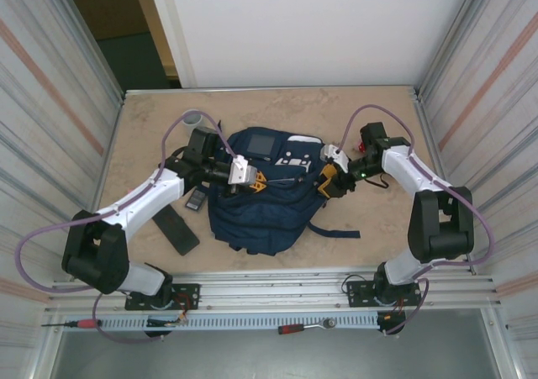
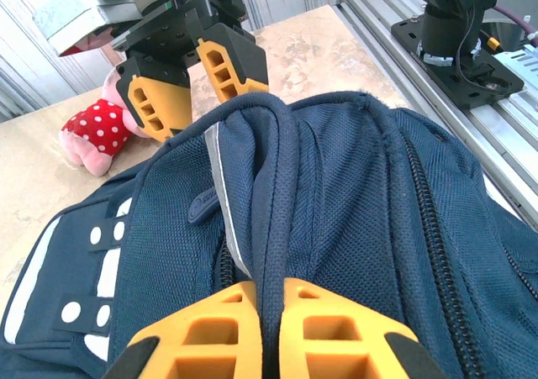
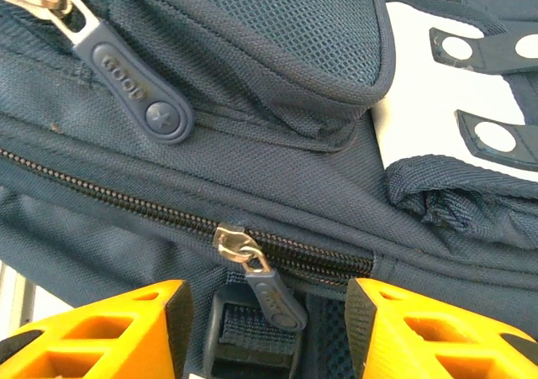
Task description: Pack the student bag
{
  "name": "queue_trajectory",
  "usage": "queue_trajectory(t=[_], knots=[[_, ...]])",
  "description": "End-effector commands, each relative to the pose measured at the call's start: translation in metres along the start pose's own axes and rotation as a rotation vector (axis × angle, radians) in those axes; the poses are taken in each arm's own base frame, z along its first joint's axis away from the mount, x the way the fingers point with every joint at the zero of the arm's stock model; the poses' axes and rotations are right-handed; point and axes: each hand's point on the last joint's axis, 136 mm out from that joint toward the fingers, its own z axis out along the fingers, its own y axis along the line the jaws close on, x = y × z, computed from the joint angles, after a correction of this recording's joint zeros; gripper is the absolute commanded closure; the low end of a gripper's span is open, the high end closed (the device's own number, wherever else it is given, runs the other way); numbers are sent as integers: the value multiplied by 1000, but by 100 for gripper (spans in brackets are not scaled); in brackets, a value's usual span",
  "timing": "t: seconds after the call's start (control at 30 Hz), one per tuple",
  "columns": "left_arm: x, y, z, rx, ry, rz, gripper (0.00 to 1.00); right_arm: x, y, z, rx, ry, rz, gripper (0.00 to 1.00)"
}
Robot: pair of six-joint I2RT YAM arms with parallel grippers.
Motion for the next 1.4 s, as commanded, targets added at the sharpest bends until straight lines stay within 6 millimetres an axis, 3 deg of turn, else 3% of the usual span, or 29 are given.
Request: queue_trajectory(t=[0.0, 0.33, 0.5, 0.87, 1.1, 1.37], knots=[[-36, 17, -8, -27, -118, 147, 100, 5, -5, 8, -1, -5, 57, 50], [-24, 38, -4, -138, -63, 162, 100, 7, 15, 11, -36, -18, 101, 64], [-24, 37, -4, -139, -62, 173, 100, 9, 24, 11, -46, -34, 112, 69], [-29, 30, -6, -122, -87, 179, 100, -4, -13, 12, 40, -117, 222, 56], [-23, 35, -6, -158, -62, 165, 100, -14, -8, 6, 7, -175, 216, 69], [-13, 44, -4, -225, -2, 181, 100, -25, 13, -1, -62, -233, 192, 74]])
